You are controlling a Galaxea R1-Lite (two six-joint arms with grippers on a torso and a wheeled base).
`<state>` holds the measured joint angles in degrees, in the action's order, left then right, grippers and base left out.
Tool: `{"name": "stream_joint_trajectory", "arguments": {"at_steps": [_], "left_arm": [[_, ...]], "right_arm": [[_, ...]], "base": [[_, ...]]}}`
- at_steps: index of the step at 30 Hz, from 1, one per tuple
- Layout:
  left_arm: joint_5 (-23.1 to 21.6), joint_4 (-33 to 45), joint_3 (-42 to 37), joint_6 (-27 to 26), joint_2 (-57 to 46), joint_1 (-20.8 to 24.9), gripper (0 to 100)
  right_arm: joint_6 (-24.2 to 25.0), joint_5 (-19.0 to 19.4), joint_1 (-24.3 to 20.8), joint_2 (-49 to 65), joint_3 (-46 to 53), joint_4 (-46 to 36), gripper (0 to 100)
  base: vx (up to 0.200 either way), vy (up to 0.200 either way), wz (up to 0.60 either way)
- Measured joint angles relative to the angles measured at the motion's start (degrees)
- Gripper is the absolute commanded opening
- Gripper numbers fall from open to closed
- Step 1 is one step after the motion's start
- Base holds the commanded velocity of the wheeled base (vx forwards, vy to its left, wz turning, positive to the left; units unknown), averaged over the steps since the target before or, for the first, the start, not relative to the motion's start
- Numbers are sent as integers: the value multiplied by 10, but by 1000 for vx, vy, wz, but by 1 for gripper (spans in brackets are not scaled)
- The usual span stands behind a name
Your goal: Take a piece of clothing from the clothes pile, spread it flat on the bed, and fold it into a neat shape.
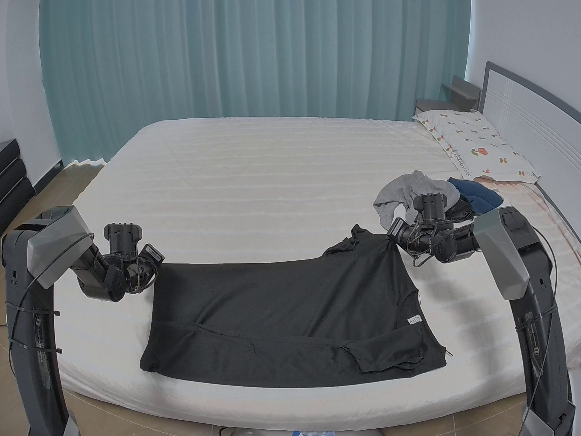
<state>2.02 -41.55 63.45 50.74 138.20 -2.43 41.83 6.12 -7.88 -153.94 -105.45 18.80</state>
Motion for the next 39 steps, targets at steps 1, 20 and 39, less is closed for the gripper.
{"name": "stream_joint_trajectory", "arguments": {"at_steps": [1,20,39], "left_arm": [[0,0,0,0,-3,0,0],[-1,-1,-31,-1,-57,-11,0],[-1,0,-48,-14,-71,-11,0]], "right_arm": [[0,3,3,7,15,14,0],[-8,82,39,79,216,233,0],[-9,104,43,90,280,319,0]], "base": [[0,0,0],[0,0,0],[0,0,0]]}}
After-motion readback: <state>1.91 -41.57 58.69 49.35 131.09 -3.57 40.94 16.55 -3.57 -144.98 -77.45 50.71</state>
